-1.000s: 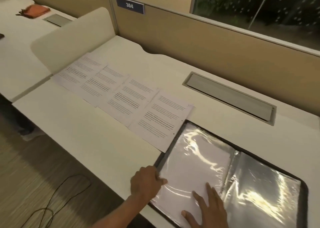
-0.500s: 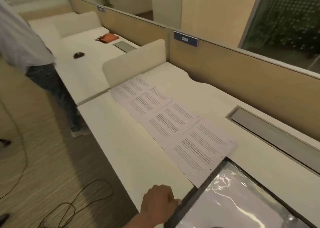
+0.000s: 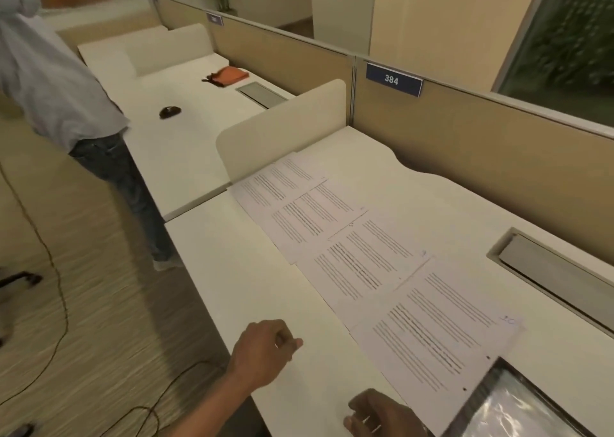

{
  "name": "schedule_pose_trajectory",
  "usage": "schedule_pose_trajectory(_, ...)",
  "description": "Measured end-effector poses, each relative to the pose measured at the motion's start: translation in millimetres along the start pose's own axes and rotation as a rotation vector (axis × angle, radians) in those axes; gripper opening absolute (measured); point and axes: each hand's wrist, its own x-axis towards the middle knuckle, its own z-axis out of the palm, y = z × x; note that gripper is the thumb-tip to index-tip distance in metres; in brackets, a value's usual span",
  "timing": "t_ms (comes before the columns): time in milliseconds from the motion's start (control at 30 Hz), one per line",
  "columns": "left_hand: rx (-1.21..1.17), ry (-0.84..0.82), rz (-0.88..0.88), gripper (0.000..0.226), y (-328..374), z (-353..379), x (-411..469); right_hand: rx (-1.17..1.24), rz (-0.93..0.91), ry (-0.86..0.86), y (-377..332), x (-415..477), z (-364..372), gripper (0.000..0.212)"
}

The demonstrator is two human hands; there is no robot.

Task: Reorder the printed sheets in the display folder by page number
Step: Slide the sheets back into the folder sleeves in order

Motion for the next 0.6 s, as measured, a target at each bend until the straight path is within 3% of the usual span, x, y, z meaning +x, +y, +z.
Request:
schedule_pose_trajectory(133,0.016,0.021,0.045,0.035,-22,-51,105,-0.039,0.037,0.093,-35,77,4,0.025)
schedule_pose_trajectory(333,0.082,0.052,0.116,0.034,-26,-147,249,0.037,0.071,0.208,-108,190,0,0.018)
schedule_pose_trajectory(600,0.211,0.083,0.161,0.029,-19,-213,372,0.116,0.087,0.293,-185,325,-32,0.017)
